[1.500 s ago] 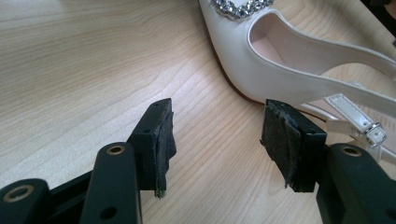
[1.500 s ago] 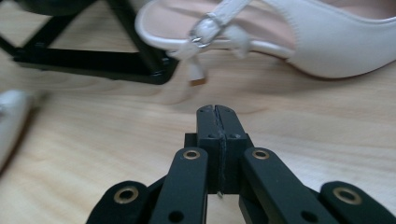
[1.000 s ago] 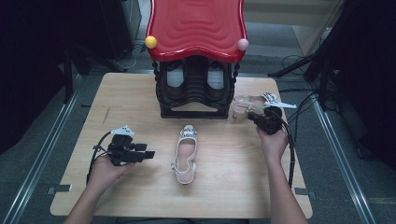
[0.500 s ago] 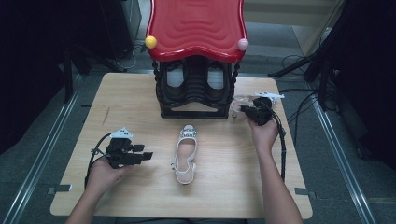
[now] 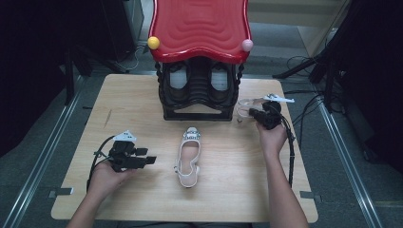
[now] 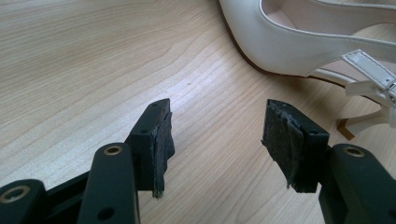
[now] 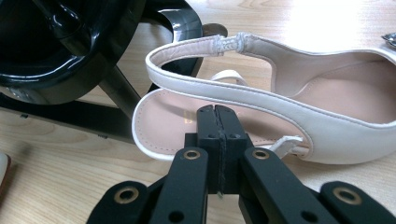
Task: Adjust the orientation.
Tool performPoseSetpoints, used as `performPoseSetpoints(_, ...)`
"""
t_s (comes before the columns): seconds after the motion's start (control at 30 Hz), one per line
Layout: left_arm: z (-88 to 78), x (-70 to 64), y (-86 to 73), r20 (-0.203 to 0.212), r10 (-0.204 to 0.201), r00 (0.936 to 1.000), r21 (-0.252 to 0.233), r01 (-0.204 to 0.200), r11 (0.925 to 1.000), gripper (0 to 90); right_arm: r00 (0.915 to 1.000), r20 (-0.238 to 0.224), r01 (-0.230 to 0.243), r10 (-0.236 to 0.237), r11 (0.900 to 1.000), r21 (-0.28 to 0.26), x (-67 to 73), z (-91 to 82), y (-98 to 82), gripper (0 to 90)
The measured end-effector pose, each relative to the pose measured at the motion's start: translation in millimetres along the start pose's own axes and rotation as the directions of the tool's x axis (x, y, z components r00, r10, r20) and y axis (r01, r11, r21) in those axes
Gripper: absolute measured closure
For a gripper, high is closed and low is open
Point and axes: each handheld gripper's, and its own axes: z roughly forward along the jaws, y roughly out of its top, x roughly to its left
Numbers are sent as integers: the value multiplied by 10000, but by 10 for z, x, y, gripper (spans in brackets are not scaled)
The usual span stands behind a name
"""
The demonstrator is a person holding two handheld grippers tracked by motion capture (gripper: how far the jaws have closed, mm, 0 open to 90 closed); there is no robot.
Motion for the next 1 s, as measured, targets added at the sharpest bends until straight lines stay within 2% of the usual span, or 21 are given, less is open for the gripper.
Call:
performPoseSetpoints(0.33,36,-17,22,204,54,9998,-9,-54,10000,421,9999,48,94,-95,9997,209,-69,-71,-17,900)
performPoseSetpoints(0.73,71,9,68,379,61,9993,-21,-60,10000,422,9986,242,-471,463,9985,296,-264,-219,-90,900)
performPoseSetpoints(0.8,84,3,76,423,79,9991,38,-81,10000,422,9977,215,-658,650,9970,404,-263,-249,-78,900)
performPoseSetpoints(1.0,83,-1,89,380,118,9992,60,-120,9999,421,9987,-52,-513,515,9977,433,-147,-306,-47,900)
